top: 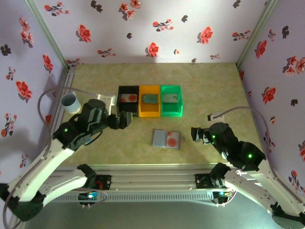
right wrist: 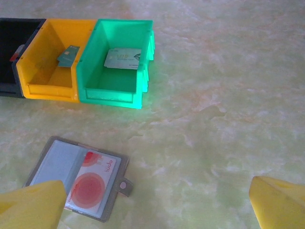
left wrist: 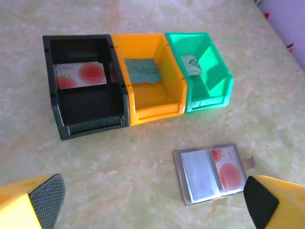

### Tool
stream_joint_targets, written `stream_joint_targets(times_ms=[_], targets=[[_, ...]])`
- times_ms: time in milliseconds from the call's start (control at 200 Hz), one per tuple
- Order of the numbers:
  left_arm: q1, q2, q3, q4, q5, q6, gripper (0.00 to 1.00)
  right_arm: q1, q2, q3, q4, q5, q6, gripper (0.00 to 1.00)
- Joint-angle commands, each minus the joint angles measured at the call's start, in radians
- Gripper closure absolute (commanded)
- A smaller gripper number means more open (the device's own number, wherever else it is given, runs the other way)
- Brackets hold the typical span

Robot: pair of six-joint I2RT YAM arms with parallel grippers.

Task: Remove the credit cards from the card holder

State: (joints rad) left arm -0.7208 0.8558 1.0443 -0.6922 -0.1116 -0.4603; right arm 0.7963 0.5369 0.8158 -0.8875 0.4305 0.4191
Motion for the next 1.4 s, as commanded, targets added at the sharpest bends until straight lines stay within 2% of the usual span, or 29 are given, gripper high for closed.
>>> stream_joint_targets(times_ms=[0,140,325,520,655,890,1015,1180,1260,1395], targets=[[0.009,-0.051,-0.008,0.033,0.018,-0.012,0.00,-0.009,-0.008,-0.014,0.021,-0.011,-0.017,0.01],[0.008,-0.041,0.001,-0.006,0.083,-0.028,0.00,-0.009,-0.002,-0.014,0.023,-0.014,-0.019,0.01],[-0.008,0.021,-0.085,0.030,0.181,-0.172,0.00,-0.004,0.045,0.009,0.016,-0.056,0.010,0.01],[-0.066,0.038,-0.216,0.202,0.207,-0.336,0.00,0.011,0.117,0.029,-0.007,-0.073,0.053,0.01],[-0.118,0.092,-0.283,0.338,0.219,-0.439,0.00,0.012,0.122,-0.049,0.111,-0.208,0.164,0.03],[-0.192,0.223,-0.299,0.452,0.208,-0.519,0.00,0.014,0.150,-0.198,0.272,-0.257,0.313,0.13],[-0.219,0.287,-0.305,0.505,0.205,-0.545,0.00,0.015,0.191,-0.228,0.313,-0.288,0.354,0.23],[-0.249,0.369,-0.297,0.549,0.199,-0.573,0.00,0.014,0.236,-0.270,0.368,-0.294,0.400,0.43],[-0.257,0.405,-0.293,0.569,0.199,-0.590,0.00,0.014,0.261,-0.288,0.399,-0.305,0.419,0.50],[-0.271,0.463,-0.281,0.604,0.201,-0.610,0.04,0.013,0.304,-0.314,0.443,-0.317,0.447,0.63]])
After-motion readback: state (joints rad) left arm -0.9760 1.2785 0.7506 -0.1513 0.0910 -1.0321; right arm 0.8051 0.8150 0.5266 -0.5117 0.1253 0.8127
